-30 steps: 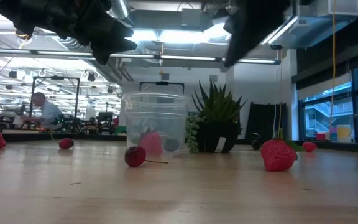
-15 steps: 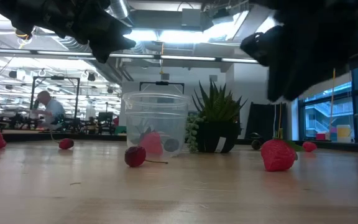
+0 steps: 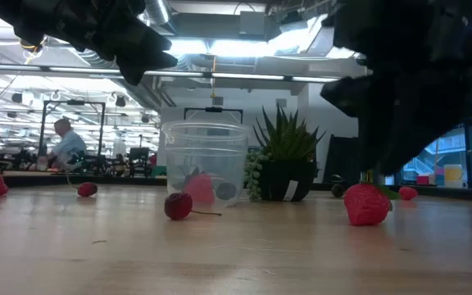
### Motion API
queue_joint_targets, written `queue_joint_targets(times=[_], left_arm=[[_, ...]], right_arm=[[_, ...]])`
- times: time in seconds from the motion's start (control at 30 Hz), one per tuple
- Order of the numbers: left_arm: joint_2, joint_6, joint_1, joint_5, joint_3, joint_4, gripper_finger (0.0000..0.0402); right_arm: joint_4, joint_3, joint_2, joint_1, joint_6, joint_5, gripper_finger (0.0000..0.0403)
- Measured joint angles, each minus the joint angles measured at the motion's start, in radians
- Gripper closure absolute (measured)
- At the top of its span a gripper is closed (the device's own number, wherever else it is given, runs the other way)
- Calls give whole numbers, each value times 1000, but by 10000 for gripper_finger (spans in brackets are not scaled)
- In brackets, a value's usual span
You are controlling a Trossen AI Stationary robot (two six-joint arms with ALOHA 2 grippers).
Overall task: Pick and placing Produce into tupperware
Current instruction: Put the right strawberry into the transparent container
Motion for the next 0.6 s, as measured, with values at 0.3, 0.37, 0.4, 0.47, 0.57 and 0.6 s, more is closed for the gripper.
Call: queue_joint_targets(times=[0.3,0.37,0.4,0.47,0.57,0.6], left_arm=[[0,0,0,0,0,0,246],[0,0,0,0,0,0,246],[0,0,0,0,0,0,246],[0,0,0,0,0,0,246],[0,0,0,0,0,0,246],[0,0,0,0,0,0,246]], right_arm=[[10,-3,2,-22,-14,-57,320],[10,-3,4,-23,-28,-72,330],[10,-3,5,-22,-29,-74,335],[10,-3,5,-25,-31,-76,345],[10,-3,5,-31,-29,-77,357],[10,-3,5,-33,-29,-77,361]])
